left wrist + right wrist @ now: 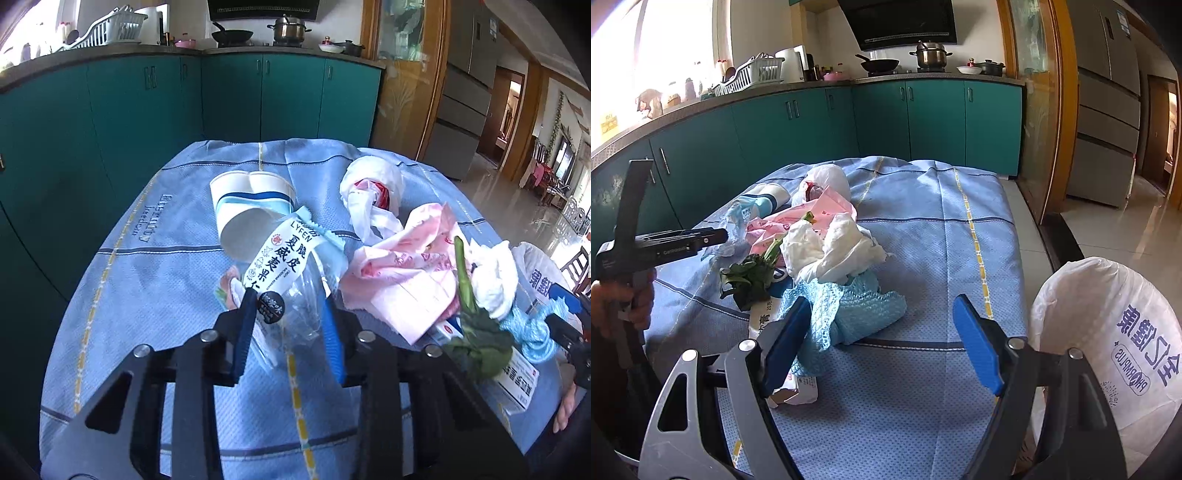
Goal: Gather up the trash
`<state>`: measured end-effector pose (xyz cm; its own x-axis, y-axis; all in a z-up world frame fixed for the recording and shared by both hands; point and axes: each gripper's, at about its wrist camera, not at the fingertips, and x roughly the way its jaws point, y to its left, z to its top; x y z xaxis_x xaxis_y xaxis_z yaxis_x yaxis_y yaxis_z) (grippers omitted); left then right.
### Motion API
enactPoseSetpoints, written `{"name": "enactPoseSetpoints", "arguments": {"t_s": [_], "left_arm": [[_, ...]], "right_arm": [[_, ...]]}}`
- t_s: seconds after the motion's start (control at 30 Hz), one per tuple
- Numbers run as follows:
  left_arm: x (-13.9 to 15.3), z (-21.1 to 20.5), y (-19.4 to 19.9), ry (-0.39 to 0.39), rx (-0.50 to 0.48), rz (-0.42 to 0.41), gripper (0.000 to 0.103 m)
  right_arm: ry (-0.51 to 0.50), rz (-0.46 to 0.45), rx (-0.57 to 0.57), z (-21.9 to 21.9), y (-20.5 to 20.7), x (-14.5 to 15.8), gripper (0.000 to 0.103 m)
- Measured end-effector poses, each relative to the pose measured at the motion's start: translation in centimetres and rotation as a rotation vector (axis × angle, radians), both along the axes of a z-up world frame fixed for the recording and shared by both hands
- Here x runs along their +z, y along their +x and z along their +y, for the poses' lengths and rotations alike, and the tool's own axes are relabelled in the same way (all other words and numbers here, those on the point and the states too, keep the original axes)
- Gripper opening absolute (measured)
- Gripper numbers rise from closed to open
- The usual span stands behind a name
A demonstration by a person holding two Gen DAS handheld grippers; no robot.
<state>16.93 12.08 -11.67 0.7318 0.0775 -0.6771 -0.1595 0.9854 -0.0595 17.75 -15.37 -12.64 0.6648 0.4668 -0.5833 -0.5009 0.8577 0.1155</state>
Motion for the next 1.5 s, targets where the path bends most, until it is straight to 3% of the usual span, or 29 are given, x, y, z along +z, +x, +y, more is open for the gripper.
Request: {"name": "enactPoseSetpoints", "arguments": {"t_s": [0.17,0.5,0.57,0.73,0.9,1.03,1.3,1.5], "left_arm": [[0.9,-0.5,-2.3,0.021,-0.006,-0.033,0.017],[2.4,-1.4,-5.3,0.061,-0.039,-0.059,0.018],[2.7,-1.2,-5.5,0.069,-0.034,-0.064,0.024],[3.2,0.2,-5.7,0.074,-0.007,-0.087,0.054],[3.2,2.0,-3.6,0.057,0.008,-0.064,0.068],[3.1,1.7,-1.1,0.041,-0.048,-0.065,0.076],[0.1,1.1,3.8,0.022,-0.085,0.032,0.075],[-0.6,0.2,3.5,0.040,-0.119,0.044,0.048]], "right_arm": [[0.006,-0.004,0.004,0.0,-0.1,0.2,0.078],[0.048,-0.044,-0.020,-1.0,-0.6,1.1,0.085],[0.066,-0.055,-0.027,-1.3,-0.7,1.4,0.085],[0.126,-0.066,0.006,-1.4,-1.0,2.1,0.091],[0.114,-0.025,0.049,0.2,-0.5,1.6,0.092],[0.072,-0.015,0.071,1.7,-0.4,1.1,0.092],[-0.010,0.032,0.091,4.3,0.4,-0.2,0.092],[-0.055,0.066,0.108,5.3,0.7,-1.4,0.090]]}}
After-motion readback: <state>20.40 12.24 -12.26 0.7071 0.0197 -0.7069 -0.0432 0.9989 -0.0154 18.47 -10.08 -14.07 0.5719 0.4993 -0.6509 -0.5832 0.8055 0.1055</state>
